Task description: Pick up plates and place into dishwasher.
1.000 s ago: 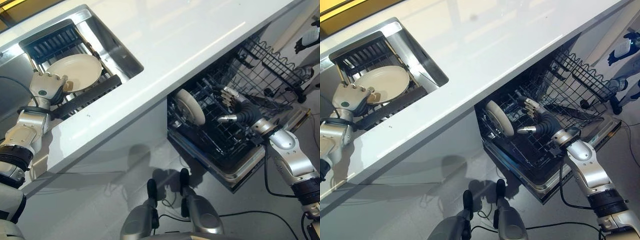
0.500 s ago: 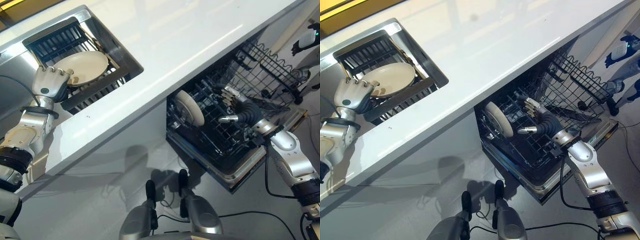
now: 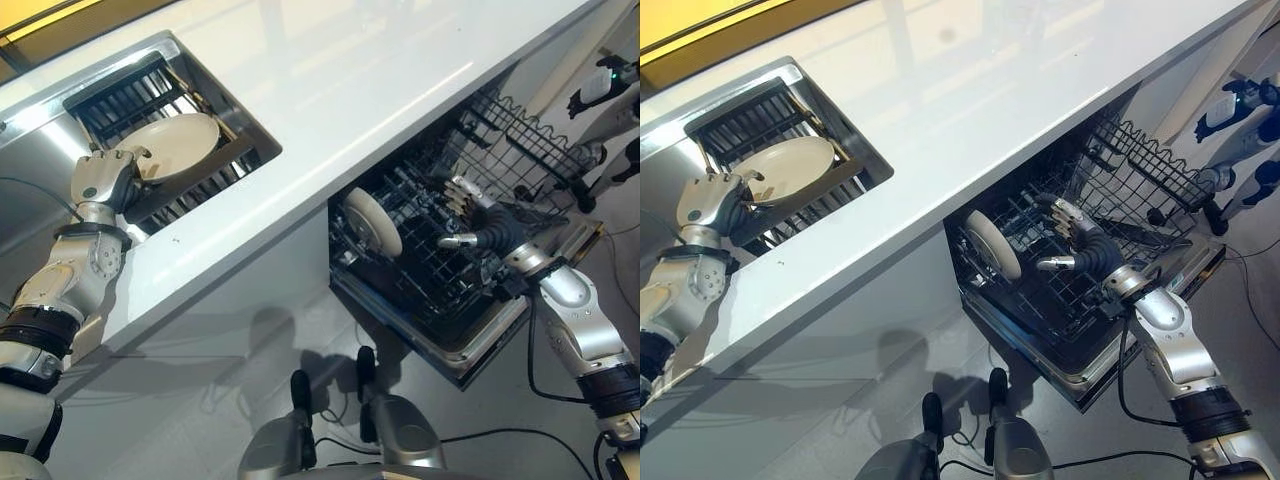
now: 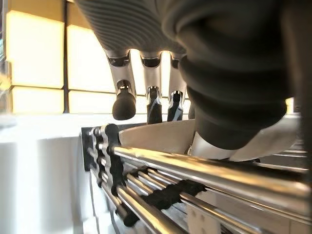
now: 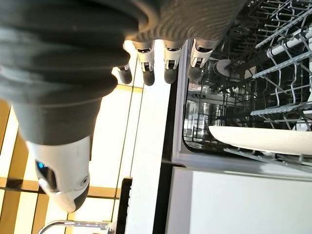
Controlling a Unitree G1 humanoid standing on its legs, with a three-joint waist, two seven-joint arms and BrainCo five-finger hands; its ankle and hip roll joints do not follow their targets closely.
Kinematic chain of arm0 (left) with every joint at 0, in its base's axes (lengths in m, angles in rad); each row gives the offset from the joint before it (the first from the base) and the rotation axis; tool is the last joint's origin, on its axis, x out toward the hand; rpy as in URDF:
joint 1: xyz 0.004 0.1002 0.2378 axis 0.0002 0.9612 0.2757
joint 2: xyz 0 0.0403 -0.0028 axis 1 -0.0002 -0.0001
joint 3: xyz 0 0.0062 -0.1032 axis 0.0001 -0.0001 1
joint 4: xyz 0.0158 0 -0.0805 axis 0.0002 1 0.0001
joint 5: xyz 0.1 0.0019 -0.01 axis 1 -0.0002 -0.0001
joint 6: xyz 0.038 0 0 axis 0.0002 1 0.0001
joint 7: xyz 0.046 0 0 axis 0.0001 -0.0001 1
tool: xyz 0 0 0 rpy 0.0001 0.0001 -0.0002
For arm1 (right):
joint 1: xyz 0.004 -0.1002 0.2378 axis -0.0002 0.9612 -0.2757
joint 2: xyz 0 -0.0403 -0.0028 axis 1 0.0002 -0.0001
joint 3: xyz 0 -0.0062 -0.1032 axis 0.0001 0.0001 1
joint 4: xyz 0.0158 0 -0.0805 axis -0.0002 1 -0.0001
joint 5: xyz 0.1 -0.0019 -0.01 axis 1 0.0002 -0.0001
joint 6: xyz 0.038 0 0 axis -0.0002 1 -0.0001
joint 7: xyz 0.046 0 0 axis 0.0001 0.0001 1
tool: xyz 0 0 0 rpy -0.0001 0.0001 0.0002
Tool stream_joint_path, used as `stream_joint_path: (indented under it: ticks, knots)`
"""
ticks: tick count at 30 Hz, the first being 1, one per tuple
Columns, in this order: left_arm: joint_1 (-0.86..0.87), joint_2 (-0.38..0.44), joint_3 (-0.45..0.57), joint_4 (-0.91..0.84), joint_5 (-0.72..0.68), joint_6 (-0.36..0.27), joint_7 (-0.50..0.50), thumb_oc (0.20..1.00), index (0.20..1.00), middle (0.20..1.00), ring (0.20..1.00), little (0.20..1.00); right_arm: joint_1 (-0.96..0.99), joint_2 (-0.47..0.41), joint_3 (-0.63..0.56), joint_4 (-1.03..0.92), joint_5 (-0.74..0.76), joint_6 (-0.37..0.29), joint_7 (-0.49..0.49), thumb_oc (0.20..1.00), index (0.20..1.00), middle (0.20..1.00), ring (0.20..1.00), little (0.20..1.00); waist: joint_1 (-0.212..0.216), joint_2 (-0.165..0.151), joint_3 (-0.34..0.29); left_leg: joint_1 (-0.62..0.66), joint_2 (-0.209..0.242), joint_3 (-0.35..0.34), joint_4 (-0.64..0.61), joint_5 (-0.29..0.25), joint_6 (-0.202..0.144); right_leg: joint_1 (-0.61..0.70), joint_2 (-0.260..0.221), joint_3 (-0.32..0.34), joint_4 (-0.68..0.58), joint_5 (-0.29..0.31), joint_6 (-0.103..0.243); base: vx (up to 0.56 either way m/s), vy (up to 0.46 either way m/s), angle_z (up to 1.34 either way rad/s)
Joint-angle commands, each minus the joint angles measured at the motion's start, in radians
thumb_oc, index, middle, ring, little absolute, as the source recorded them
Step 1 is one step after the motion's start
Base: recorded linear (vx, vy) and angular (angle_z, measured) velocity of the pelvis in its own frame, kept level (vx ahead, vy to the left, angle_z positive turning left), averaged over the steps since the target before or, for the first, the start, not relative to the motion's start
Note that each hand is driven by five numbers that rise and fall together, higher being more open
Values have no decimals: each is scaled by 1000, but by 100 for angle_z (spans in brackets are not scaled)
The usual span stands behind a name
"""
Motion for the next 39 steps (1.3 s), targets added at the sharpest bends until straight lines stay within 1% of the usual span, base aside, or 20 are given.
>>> stream_joint_path:
  ticks: [1,3,4,5,6,7,9,10,11,12,14,15,19,21,23,28,33,34,37,39]
  knots:
    - [0,-39,86,-1,-179,-32,-17,200,200,200,200,200,26,-6,-32,-73,-13,-50,5,1000,1000,1000,1000,1000,-5,20,-89,-50,-13,1,46,-105,1,-13,-51,10,67,-140,122,0,0,0]
    - [-1,-57,103,8,-235,-39,-34,200,200,200,200,200,25,-5,-29,-75,-12,-49,2,1000,1000,1000,1000,1000,-6,19,-88,-48,-12,3,46,-105,1,-11,-50,10,67,-140,122,0,0,0]
    - [-2,-67,110,18,-197,-45,-27,200,200,200,200,200,27,-4,-29,-74,-14,-51,3,1000,1000,1000,1000,1000,-7,18,-89,-48,-11,6,46,-105,1,-10,-50,10,66,-141,122,0,0,0]
    - [-3,-70,112,22,-75,-43,-11,200,200,200,200,200,29,-3,-30,-72,-15,-53,4,1000,1000,1000,1000,1000,-7,18,-90,-47,-11,7,46,-105,1,-10,-50,9,66,-141,122,0,0,0]
    - [-20,-38,73,21,148,-29,37,200,200,200,200,200,25,-7,-30,-72,-11,-49,8,1000,1000,1000,1000,1000,-11,18,-91,-47,-10,8,46,-105,0,-10,-50,10,66,-139,123,0,0,0]
    - [-62,24,2,22,362,-10,62,200,200,200,200,200,14,-22,-28,-74,2,-40,11,1000,1000,1000,1000,1000,-16,18,-89,-42,-10,9,45,-108,-2,-5,-50,12,66,-140,124,0,0,0]
    - [-137,109,-105,14,338,18,44,200,200,200,200,200,-7,-56,-16,-70,33,-38,13,1000,1000,1000,1000,1000,-23,19,-91,-49,-10,13,45,-107,-5,-12,-52,13,63,-134,125,0,0,0]
    - [-162,132,-139,6,321,39,30,200,200,200,200,200,-11,-74,-9,-67,47,-45,12,1000,1000,1000,1000,1000,-25,21,-91,-50,-9,17,45,-107,-5,-14,-52,13,63,-134,125,0,0,0]
    - [-180,141,-168,7,256,55,32,200,200,200,200,200,-17,-83,2,-56,57,-59,7,1000,1000,1000,1000,1000,-26,23,-89,-51,-10,18,46,-106,-5,-15,-52,14,63,-132,125,0,0,0]
    - [-179,140,-169,11,197,58,29,200,200,200,200,200,-17,-84,4,-51,59,-66,6,1000,1000,1000,1000,1000,-24,24,-89,-51,-10,19,46,-106,-5,-14,-52,13,62,-132,125,0,0,0]
    - [-130,102,-116,20,-40,35,4,200,200,200,200,200,-5,-74,0,-50,48,-73,1,1000,1000,1000,1000,1000,-19,24,-88,-50,-11,15,46,-105,-4,-11,-52,13,60,-133,125,-4,-2,-4]
    - [-96,70,-75,23,-73,22,-7,200,200,200,200,200,5,-65,-3,-56,38,-73,-3,1000,1000,1000,1000,1000,-16,24,-88,-49,-11,14,45,-105,-3,-8,-51,12,59,-133,125,4,-9,-4]
    - [-39,9,0,17,-34,2,-28,200,200,200,200,200,17,-42,-19,-75,15,-54,-3,1000,1000,1000,1000,1000,-14,22,-88,-49,-11,9,46,-104,-1,-5,-51,12,58,-134,124,0,0,0]
    - [-45,1,7,22,-42,1,-43,200,200,200,200,200,10,-39,-21,-74,13,-48,-1,1000,1000,1000,1000,1000,-15,22,-88,-48,-12,8,44,-104,-1,-7,-51,12,58,-135,124,0,0,0]
    - [-57,4,4,24,-2,9,-46,200,200,200,200,200,4,-38,-18,-72,11,-45,-1,1000,1000,1000,1000,1000,-16,24,-87,-47,-11,10,42,-103,-2,-8,-51,13,59,-135,125,0,0,0]
    - [-107,65,-55,37,163,16,-58,200,200,200,200,200,9,-52,-25,-70,8,-51,12,1000,1000,1000,1000,1000,-25,27,-90,-47,-11,17,39,-102,-4,-7,-52,15,54,-131,126,0,0,0]
    - [-135,91,-125,48,192,44,-50,200,200,200,200,200,0,-67,-11,-62,18,-59,6,1000,1000,1000,1000,1000,-28,27,-91,-48,-11,20,41,-103,-5,-9,-52,15,53,-129,127,0,0,0]
    - [-134,88,-129,55,191,52,-73,1000,1000,1000,1000,1000,-2,-67,-9,-59,17,-59,6,1000,1000,1000,1000,1000,-28,27,-92,-48,-11,19,41,-103,-4,-8,-52,15,53,-129,127,0,0,0]
    - [-118,80,-132,59,206,64,-110,1000,1000,1000,1000,1000,-4,-70,-5,-64,17,-55,3,1000,1000,1000,1000,1000,-27,27,-91,-50,-12,18,44,-103,-4,-7,-52,16,53,-129,126,0,0,0]
    - [-116,70,-133,62,173,82,-142,1000,1000,1000,1000,1000,-12,-69,1,-65,15,-48,-4,1000,1000,1000,1000,1000,-26,27,-90,-50,-12,16,43,-103,-3,-8,-52,17,54,-130,125,0,0,0]
